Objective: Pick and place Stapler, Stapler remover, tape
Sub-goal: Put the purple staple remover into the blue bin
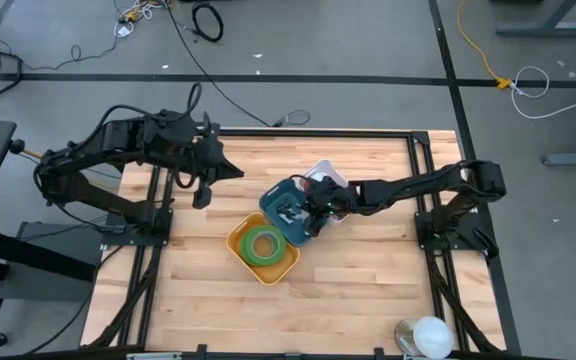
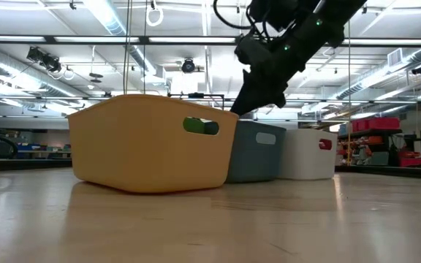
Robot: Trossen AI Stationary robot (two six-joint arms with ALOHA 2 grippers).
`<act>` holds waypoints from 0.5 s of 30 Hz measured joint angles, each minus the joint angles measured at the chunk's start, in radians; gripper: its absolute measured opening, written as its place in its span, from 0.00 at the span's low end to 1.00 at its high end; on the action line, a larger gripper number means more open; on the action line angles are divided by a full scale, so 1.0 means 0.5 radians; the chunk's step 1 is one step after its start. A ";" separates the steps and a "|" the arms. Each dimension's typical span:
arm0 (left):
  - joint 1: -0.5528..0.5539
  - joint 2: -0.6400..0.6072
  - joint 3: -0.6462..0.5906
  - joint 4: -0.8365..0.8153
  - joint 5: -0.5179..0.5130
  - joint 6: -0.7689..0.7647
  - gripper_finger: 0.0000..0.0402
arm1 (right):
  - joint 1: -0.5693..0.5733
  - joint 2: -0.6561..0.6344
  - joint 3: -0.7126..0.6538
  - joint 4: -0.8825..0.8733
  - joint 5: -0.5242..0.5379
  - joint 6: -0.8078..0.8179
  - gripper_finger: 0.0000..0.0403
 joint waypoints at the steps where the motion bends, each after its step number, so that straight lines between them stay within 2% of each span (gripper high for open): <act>1: 0.000 0.000 0.000 0.001 -0.004 0.005 0.02 | -0.004 0.015 0.000 0.002 0.009 0.000 0.00; 8: 0.000 0.000 0.000 0.002 -0.006 0.031 0.02 | -0.018 0.039 -0.001 0.053 -0.145 -0.009 0.04; 11: 0.000 0.000 0.000 0.000 -0.029 0.031 0.02 | -0.017 0.038 -0.001 0.029 -0.274 0.011 0.11; 15: 0.000 0.000 0.000 0.002 -0.033 0.031 0.02 | -0.012 0.035 -0.001 0.036 -0.396 0.046 0.26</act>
